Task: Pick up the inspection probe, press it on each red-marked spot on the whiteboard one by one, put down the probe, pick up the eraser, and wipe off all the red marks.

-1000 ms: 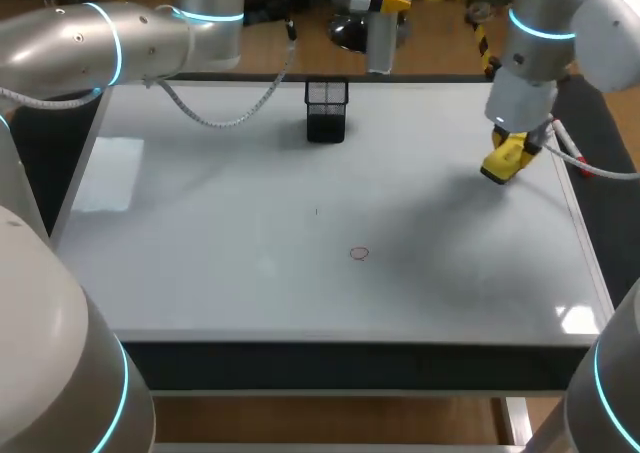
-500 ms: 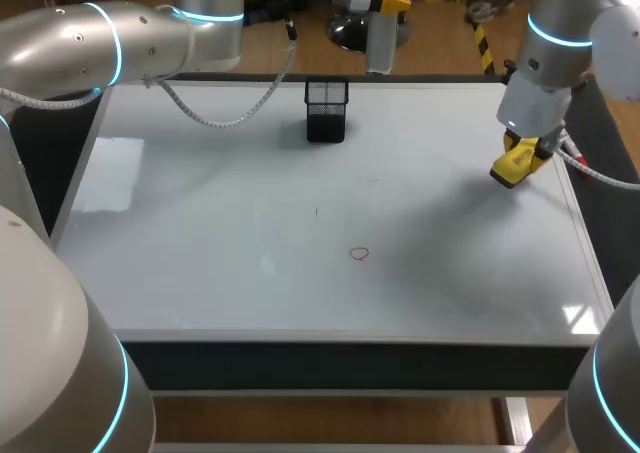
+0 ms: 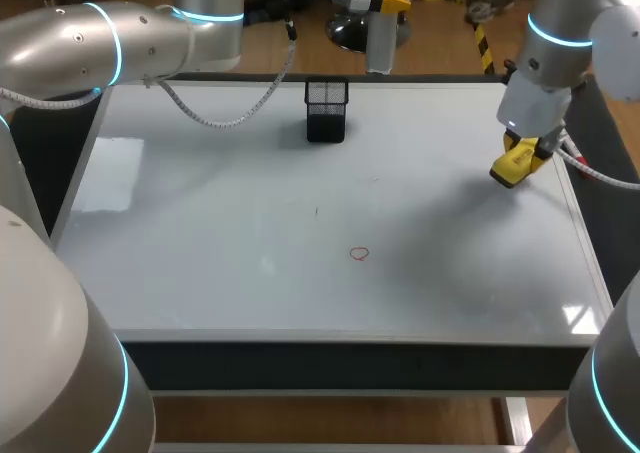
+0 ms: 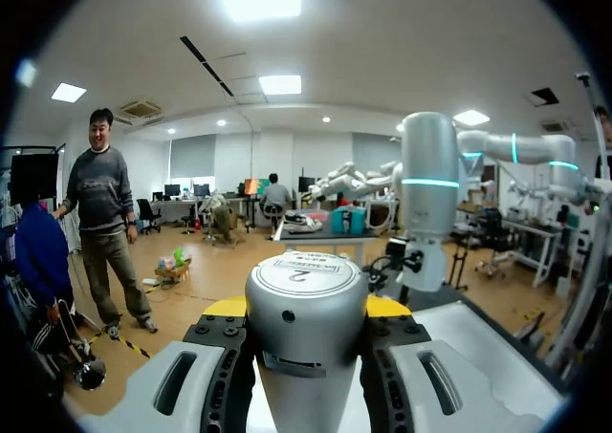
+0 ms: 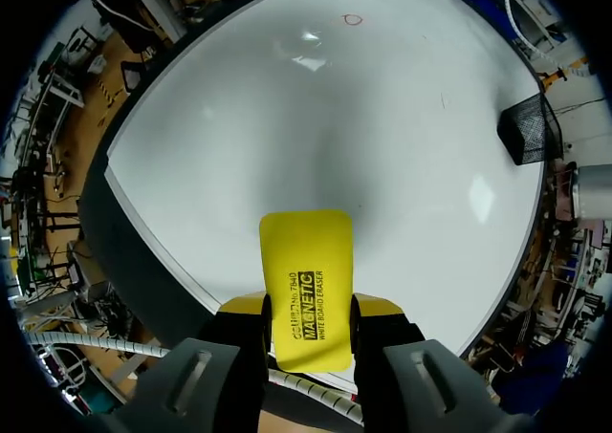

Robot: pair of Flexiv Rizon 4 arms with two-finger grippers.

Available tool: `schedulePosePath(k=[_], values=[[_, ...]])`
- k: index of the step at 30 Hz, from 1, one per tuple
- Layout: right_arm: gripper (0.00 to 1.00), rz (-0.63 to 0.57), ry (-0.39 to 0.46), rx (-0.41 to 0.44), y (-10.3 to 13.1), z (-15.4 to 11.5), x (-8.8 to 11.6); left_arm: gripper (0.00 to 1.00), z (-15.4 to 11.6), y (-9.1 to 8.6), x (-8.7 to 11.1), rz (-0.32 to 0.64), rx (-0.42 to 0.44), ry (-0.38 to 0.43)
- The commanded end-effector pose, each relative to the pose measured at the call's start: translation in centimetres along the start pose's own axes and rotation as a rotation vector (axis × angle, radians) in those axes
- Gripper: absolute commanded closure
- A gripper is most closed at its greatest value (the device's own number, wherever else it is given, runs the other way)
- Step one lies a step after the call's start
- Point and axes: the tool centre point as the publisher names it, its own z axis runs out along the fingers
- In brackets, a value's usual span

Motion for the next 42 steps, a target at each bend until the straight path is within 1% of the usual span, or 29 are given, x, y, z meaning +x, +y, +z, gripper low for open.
schedulePosePath(k=[1, 6, 11, 16, 20, 25, 29, 32, 36, 40, 42], values=[[1.0, -0.002, 0.003, 0.002, -0.1, -0.1, 0.0, 1.0, 0.0, -0.2, -0.1, -0.002, -0.002, 0.004], [1.0, -0.002, 0.003, 0.002, -0.1, -0.1, 0.0, 1.0, 0.0, -0.3, 1.8, 0.018, -0.007, 0.041], [1.0, -0.002, 0.003, 0.002, -0.1, -0.1, 0.0, 1.0, -0.1, -0.2, 4.3, 0.025, -0.006, 0.089], [1.0, -0.002, 0.003, 0.002, -0.1, -0.1, 0.0, 1.0, -0.3, -0.4, 7.3, 0.038, 0.013, 0.139], [1.0, -0.002, 0.003, 0.002, -0.1, -0.1, 0.0, 1.0, -0.3, -0.6, 9.7, 0.031, 0.003, 0.169], [1.0, -0.002, 0.003, 0.002, -0.1, -0.1, 0.0, 1.0, -0.2, -0.6, 13.2, 0.053, 0.027, 0.209], [1.0, -0.002, 0.003, 0.002, -0.1, -0.1, 0.0, 1.0, -0.1, 0.0, 16.0, 0.056, 0.026, 0.254], [1.0, -0.002, 0.003, 0.002, -0.1, -0.1, 0.0, 1.0, 0.1, 1.0, 18.0, 0.065, 0.019, 0.287], [1.0, -0.002, 0.003, 0.002, -0.1, -0.1, 0.0, 1.0, 0.0, 2.5, 20.3, 0.078, -0.003, 0.304], [1.0, -0.002, 0.003, 0.002, -0.1, -0.1, 0.0, 1.0, -0.2, 3.5, 22.4, 0.088, 0.0, 0.337], [1.0, -0.002, 0.003, 0.002, -0.1, -0.1, 0.0, 1.0, -0.4, 4.1, 23.5, 0.103, 0.018, 0.357]])
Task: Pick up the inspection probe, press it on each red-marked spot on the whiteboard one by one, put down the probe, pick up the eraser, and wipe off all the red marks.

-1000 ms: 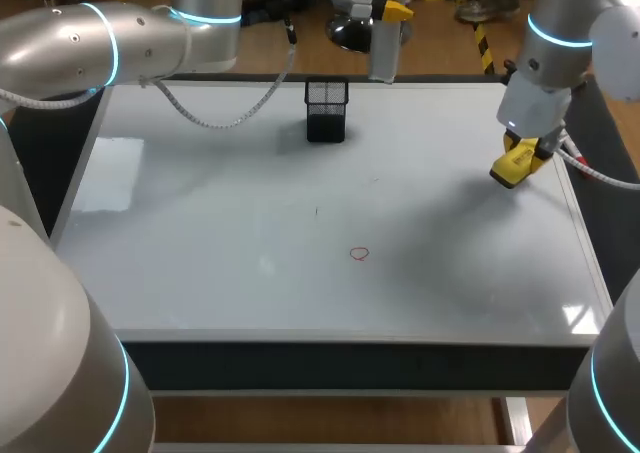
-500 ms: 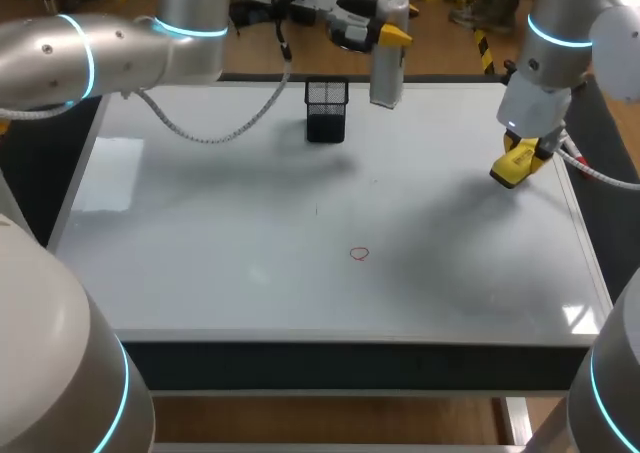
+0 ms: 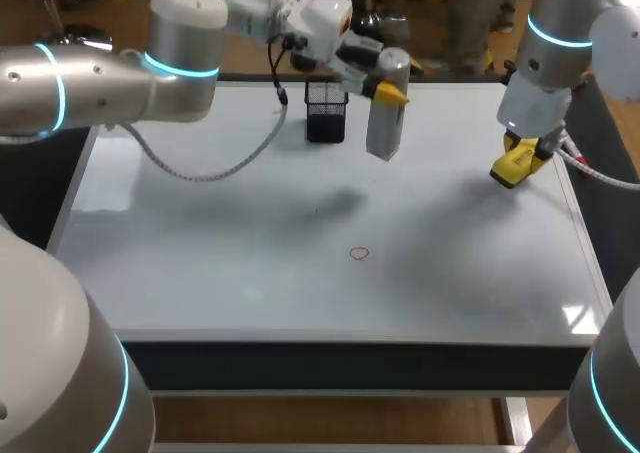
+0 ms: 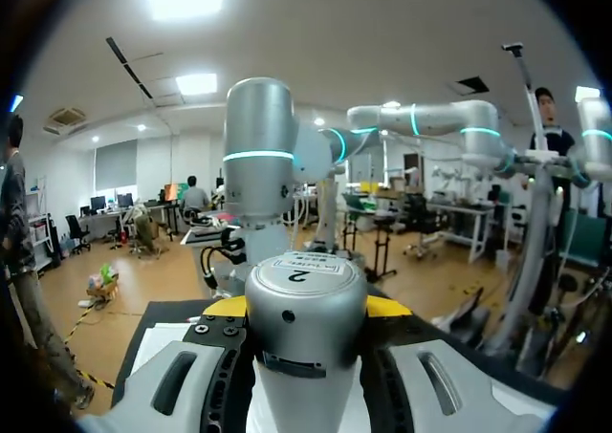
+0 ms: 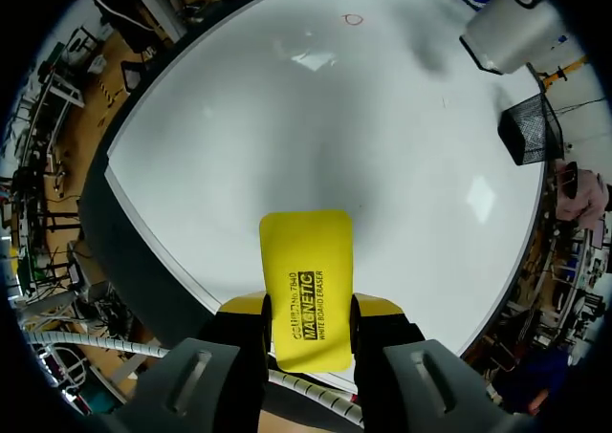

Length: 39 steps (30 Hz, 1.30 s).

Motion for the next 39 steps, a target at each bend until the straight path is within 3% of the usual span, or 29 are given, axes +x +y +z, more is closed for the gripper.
schedulePosePath(k=[1, 11, 28, 39], values=[[1.0, -0.002, 0.003, 0.001, -0.1, 0.0, 0.0, 1.0, 0.1, 0.7, 2.8, 0.018, 0.023, -0.013], [1.0, -0.002, 0.003, 0.001, -0.1, 0.0, 0.0, 1.0, -0.1, 3.0, 6.6, 0.036, 0.025, 0.05], [1.0, -0.002, 0.003, 0.001, -0.1, 0.0, 0.0, 1.0, 1.9, 5.2, 9.9, 0.032, 0.02, 0.233], [1.0, -0.002, 0.003, 0.001, -0.1, 0.0, 0.0, 1.0, 2.4, 6.0, 12.1, -0.008, 0.032, 0.249]])
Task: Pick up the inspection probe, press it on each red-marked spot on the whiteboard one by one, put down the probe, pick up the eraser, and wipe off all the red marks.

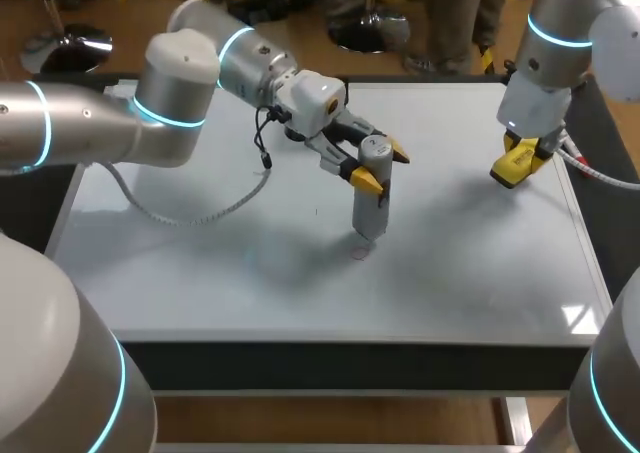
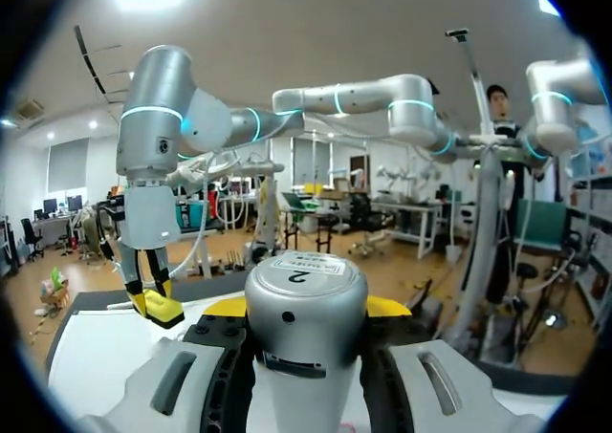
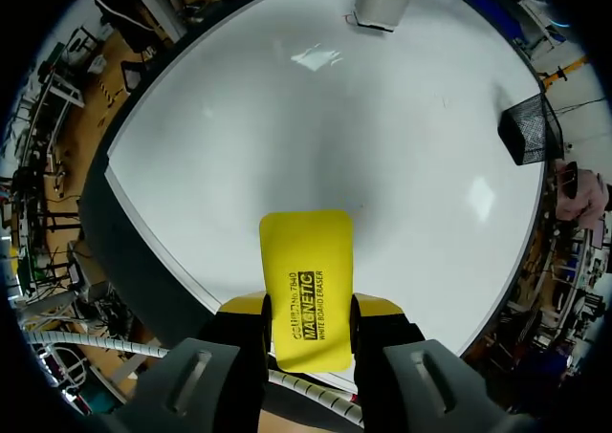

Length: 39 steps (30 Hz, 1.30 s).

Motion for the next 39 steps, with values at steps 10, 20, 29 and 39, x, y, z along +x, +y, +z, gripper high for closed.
schedulePosePath(k=[10, 20, 29, 39], values=[[1.0, -0.002, 0.003, 0.001, -0.1, 0.0, 0.0, 1.0, 0.2, 0.7, 1.4, -0.024, 0.013, 0.0], [1.0, -0.002, 0.003, 0.001, -0.1, 0.0, 0.0, 1.0, 0.7, 1.2, 1.9, -0.05, 0.028, 0.023], [1.0, -0.002, 0.003, 0.001, -0.1, 0.0, 0.0, 1.0, 0.8, 1.9, 1.9, -0.057, 0.036, 0.029], [1.0, -0.002, 0.003, 0.001, -0.1, 0.0, 0.0, 1.0, 0.3, 2.6, 2.0, -0.07, 0.029, 0.021]])
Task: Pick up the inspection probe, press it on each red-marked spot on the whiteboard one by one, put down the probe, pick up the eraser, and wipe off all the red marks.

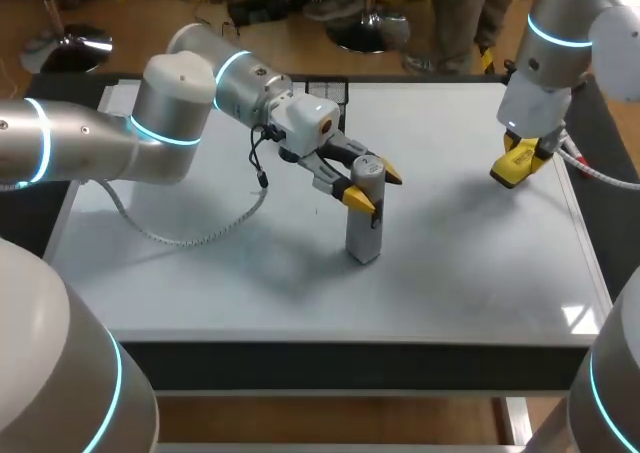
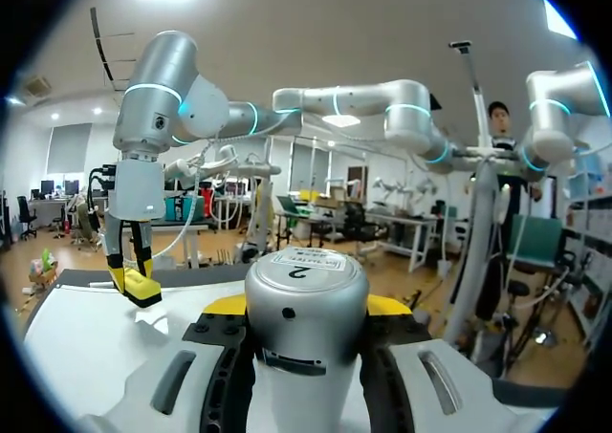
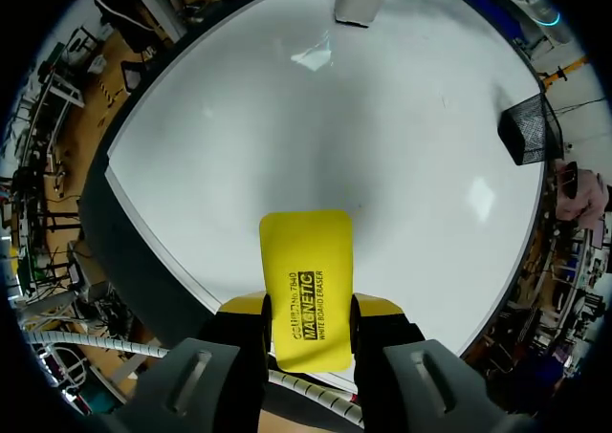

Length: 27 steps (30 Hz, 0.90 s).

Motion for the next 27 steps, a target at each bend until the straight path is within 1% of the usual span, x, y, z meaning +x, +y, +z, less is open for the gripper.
schedulePosePath(k=[1, 11, 20, 24, 27], values=[[1.0, -0.002, 0.003, 0.001, -0.1, 0.0, 0.0, 1.0, -0.1, 0.5, 0.0, 0.0, -0.002, 0.002], [1.0, -0.002, 0.003, 0.001, -0.1, 0.0, 0.0, 1.0, -0.1, 0.2, 0.0, 0.005, -0.011, 0.002], [1.0, -0.002, 0.003, 0.001, -0.1, 0.0, 0.0, 1.0, -0.2, -0.5, -0.1, 0.009, -0.025, 0.013], [1.0, -0.002, 0.003, 0.001, -0.1, 0.0, 0.0, 1.0, -0.7, -1.2, -0.2, 0.019, -0.03, 0.019], [1.0, -0.002, 0.003, 0.001, -0.1, 0.0, 0.0, 1.0, -1.3, -2.1, -0.2, 0.054, -0.018, 0.014]])
